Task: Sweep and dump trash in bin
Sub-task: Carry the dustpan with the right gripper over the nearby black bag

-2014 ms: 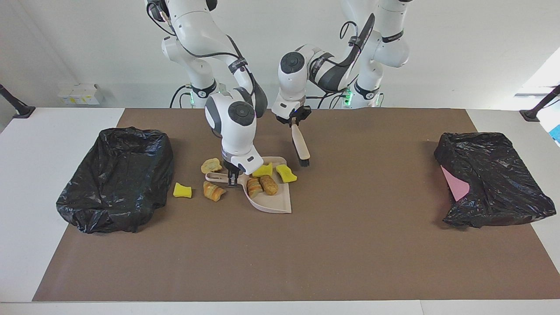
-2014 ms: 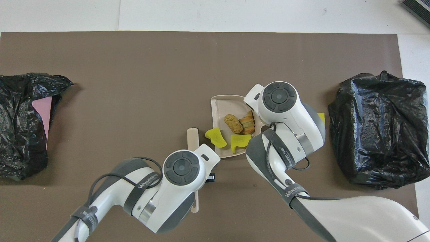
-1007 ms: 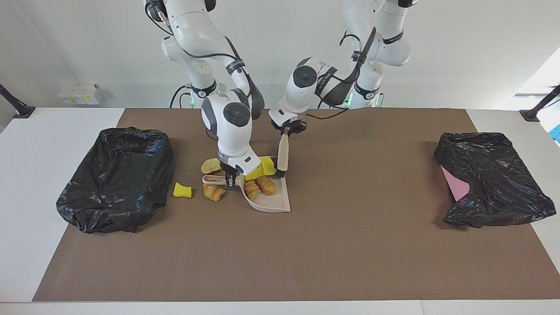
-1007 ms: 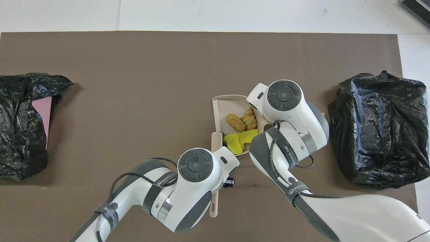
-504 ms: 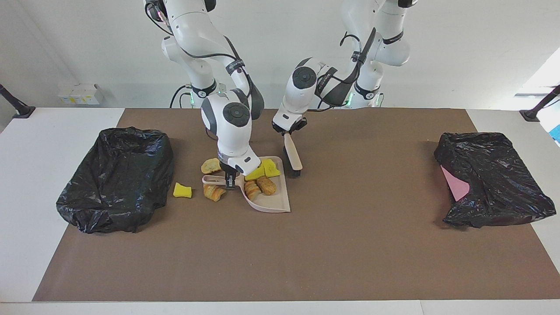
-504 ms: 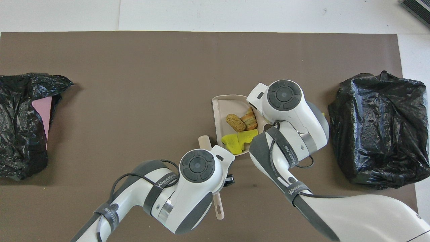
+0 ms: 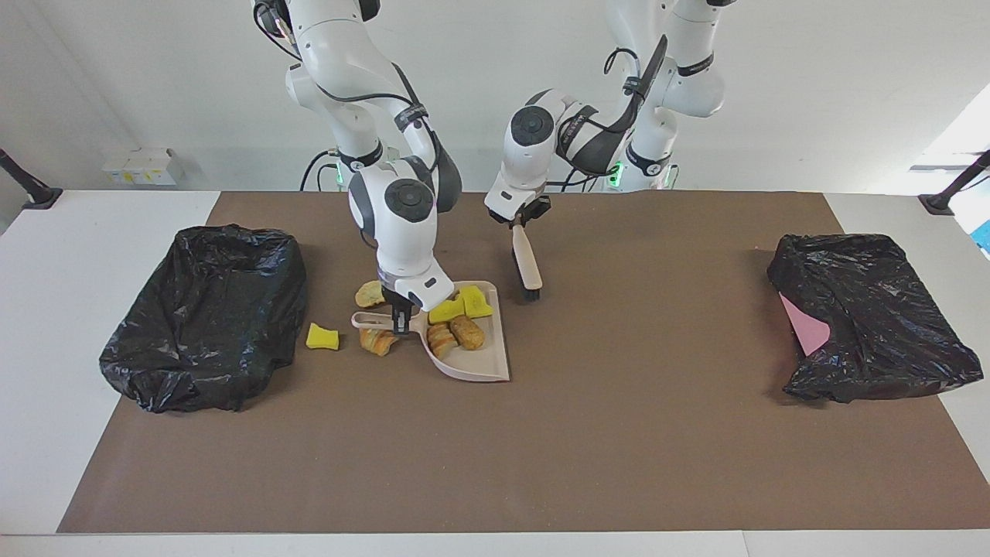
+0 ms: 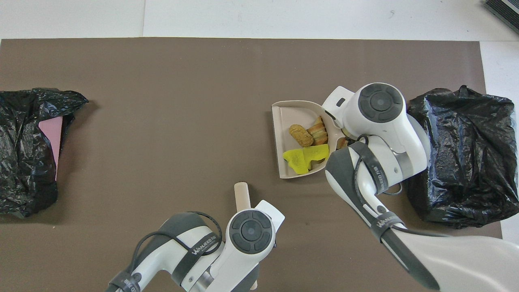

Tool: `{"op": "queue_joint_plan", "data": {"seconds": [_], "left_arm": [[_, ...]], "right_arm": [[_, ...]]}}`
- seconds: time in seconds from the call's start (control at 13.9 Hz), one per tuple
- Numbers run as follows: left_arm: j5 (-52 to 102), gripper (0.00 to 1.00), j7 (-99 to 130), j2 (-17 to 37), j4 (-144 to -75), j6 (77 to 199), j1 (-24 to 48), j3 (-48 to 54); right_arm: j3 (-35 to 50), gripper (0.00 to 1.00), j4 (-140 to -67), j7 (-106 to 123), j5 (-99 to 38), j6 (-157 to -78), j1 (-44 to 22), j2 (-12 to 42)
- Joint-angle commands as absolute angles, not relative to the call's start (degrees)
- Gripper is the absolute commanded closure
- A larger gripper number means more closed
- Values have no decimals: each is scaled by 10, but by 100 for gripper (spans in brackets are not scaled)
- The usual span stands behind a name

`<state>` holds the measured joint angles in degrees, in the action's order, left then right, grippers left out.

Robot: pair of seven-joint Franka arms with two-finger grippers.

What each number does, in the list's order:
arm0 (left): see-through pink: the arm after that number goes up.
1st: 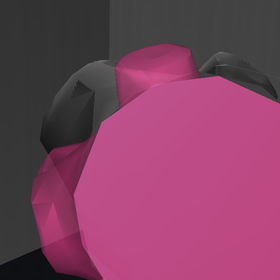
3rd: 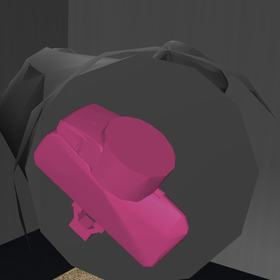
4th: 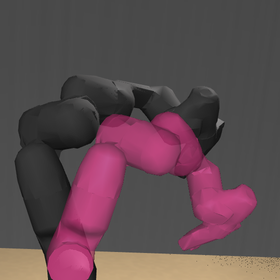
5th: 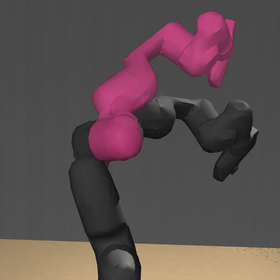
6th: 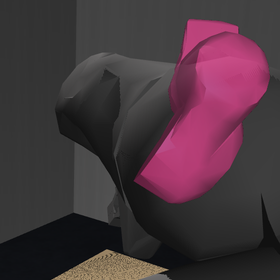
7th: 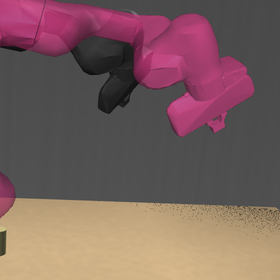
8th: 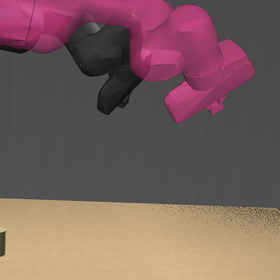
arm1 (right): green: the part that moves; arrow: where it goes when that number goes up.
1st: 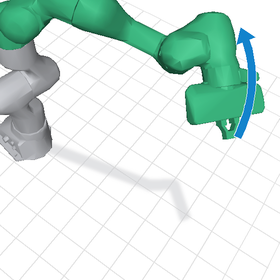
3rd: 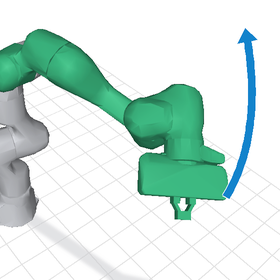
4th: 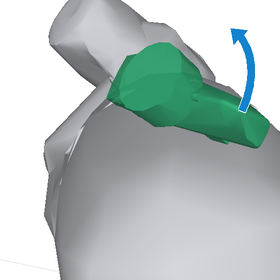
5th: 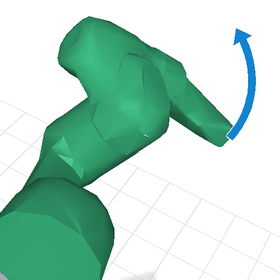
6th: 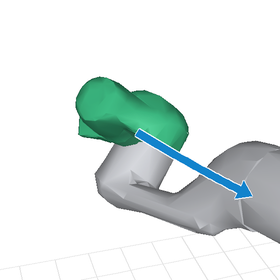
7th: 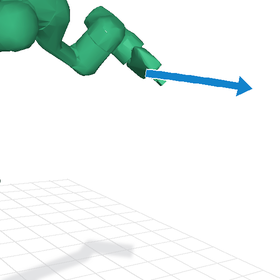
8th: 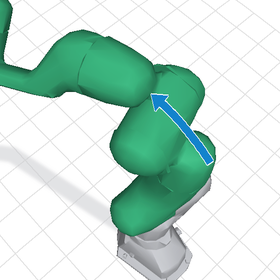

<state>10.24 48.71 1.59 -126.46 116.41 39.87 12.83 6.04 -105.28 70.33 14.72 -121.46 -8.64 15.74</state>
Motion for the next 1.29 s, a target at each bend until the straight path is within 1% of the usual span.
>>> {"op": "queue_joint_plan", "data": {"seconds": [0.0, 0.22, 0.29, 0.36, 0.43, 0.65, 0.79, 0.94, 1.08, 1.22], "left_arm": [[93, 100, 497, -36, -1324, 1165, 420, 123], [93, 100, 502, -35, -1326, 1172, 418, 123], [93, 89, 498, -34, -1329, 1174, 415, 123], [94, 50, 498, -33, -1330, 1177, 412, 123], [94, 0, 496, -32, -1327, 1174, 410, 122], [94, 0, 490, -24, -1312, 1173, 400, 121], [93, 0, 490, -20, -1298, 1166, 385, 120], [93, 0, 483, -18, -1281, 1157, 342, 120], [92, 0, 448, -16, -1264, 1158, 314, 119], [91, 0, 398, -16, -1247, 1153, 273, 119]], "right_arm": [[68, 100, -1063, 778, 111, -1190, -36, 112], [68, 100, -1062, 836, 84, -1167, 17, 85], [68, 100, -1061, 852, 81, -1160, 35, 77], [69, 100, -1058, 871, 79, -1151, 52, 69], [67, 100, -1052, 899, 70, -1140, 71, 58], [65, 100, -1037, 1010, 34, -1113, 147, 46], [62, 100, -1037, 1068, 33, -1114, 184, 45], [59, 100, -1038, 1092, 46, -1117, 220, 42], [57, 100, -1042, 1121, 61, -1128, 260, 37], [57, 100, -1042, 1125, 98, -1149, 282, 37]]}}
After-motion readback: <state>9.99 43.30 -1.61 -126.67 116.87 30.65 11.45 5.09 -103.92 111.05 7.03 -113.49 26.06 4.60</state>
